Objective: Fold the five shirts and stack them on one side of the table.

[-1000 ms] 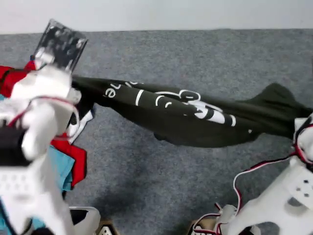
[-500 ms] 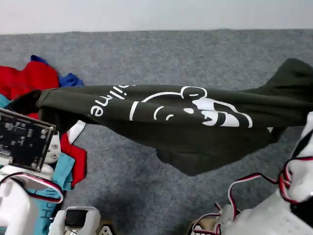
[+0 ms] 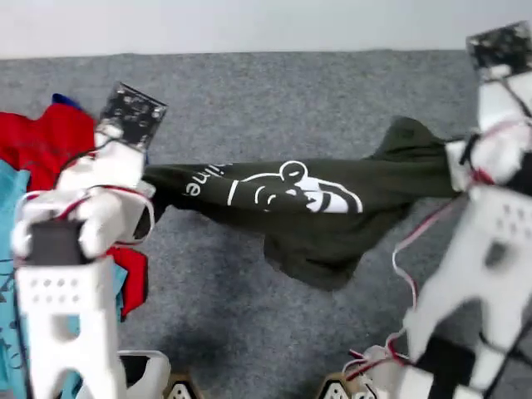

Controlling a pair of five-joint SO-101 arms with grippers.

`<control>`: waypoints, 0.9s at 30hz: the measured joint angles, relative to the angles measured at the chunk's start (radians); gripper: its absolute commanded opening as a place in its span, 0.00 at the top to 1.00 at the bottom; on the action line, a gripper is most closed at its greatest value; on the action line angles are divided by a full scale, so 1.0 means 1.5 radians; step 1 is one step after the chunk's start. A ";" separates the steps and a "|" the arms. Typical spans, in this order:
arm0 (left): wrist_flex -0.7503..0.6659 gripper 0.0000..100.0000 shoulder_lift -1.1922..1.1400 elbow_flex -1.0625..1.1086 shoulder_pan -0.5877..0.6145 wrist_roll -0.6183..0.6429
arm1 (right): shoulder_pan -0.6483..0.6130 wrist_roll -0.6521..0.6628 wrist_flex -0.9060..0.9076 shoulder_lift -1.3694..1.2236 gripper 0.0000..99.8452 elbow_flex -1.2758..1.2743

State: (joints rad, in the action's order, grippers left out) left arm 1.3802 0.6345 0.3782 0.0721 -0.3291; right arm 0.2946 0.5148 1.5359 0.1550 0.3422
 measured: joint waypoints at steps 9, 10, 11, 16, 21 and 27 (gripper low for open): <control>-0.325 1.00 -0.107 0.211 0.000 0.001 | -0.098 -0.007 -0.187 -0.244 0.98 0.000; -0.353 1.00 -0.123 0.222 0.000 0.001 | -0.106 -0.007 -0.206 -0.266 0.96 0.000; -0.375 1.00 -0.137 0.230 0.000 0.001 | -0.114 -0.007 -0.220 -0.284 0.92 0.000; -0.413 0.89 -0.180 0.231 0.006 0.001 | -0.130 -0.009 -0.216 -0.312 0.71 0.005; -0.413 0.82 -0.182 0.225 0.031 0.017 | -0.132 -0.027 -0.096 -0.312 0.71 0.109; -0.333 0.82 -0.182 0.137 0.046 0.038 | -0.167 -0.027 0.125 -0.311 0.72 0.230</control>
State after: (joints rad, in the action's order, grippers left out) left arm 0.8800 0.3613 0.5838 0.1412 -0.2723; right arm 0.0445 0.4749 1.7231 -0.3115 0.6874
